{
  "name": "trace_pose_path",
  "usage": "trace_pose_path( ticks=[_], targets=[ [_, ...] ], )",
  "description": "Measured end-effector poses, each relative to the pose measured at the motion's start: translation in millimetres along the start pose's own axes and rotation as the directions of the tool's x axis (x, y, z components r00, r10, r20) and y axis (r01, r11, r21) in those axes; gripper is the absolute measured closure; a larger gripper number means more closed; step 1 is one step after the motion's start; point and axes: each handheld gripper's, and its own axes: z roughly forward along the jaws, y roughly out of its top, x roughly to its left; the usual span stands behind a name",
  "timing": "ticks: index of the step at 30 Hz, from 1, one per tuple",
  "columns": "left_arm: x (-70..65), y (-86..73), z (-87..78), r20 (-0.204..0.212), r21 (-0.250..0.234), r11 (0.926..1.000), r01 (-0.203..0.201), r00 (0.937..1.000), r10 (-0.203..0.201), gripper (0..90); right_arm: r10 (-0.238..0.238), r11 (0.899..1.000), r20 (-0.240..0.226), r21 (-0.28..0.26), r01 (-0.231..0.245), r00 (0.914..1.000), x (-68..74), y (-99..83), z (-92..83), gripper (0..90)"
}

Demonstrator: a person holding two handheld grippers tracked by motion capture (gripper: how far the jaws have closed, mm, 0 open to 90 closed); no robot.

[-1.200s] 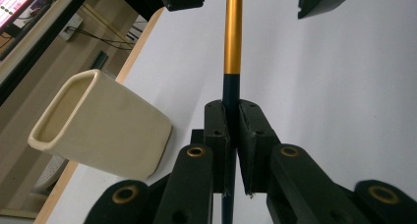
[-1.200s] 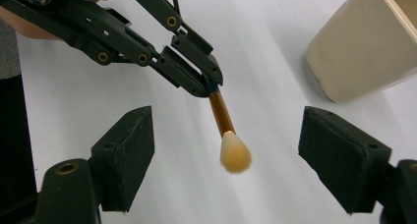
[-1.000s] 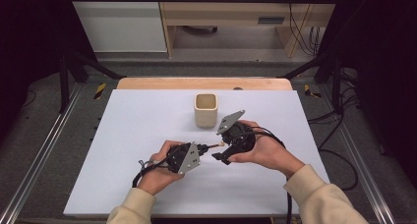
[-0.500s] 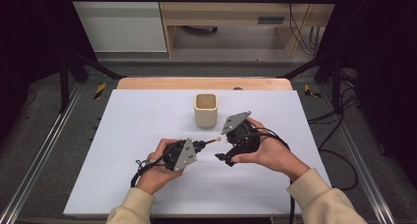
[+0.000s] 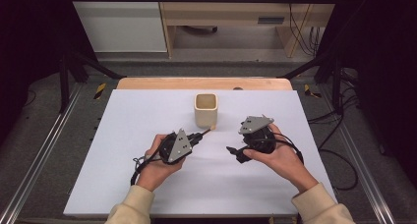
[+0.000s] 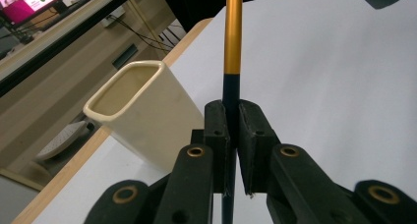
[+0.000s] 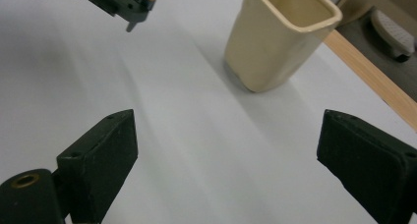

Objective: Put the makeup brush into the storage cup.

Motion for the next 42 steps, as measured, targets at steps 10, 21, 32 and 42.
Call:
trace_pose_path(
  ticks=[10, 21, 32, 42],
  targets=[
    [13.7, 12.1, -5.7, -0.030, -0.030, 0.9976, 0.063, 0.9975, -0.063, 83.0, 0.076, 0.994, 0.035, -0.083, -0.073, 0.9965, 3.3, -30.1, -2.9, 12.1],
    [23.1, 19.7, -5.8, -0.035, -0.051, 0.9944, 0.093, 0.9949, -0.094, 83.0, 0.141, 0.981, 0.041, -0.137, -0.135, 0.9891, 5.8, -53.1, 0.3, 11.8],
    [38.4, 35.3, -8.2, -0.046, -0.094, 0.9830, 0.158, 0.9856, -0.163, 83.0, 0.167, 0.964, 0.033, -0.214, -0.156, 0.9854, 8.4, -68.6, -1.7, 10.0],
    [52.7, 49.6, -5.6, -0.077, -0.104, 0.9772, 0.185, 0.9781, -0.193, 83.0, 0.244, 0.945, 0.054, -0.236, -0.225, 0.9683, 2.7, -90.8, -9.1, 9.7]
  ],
)
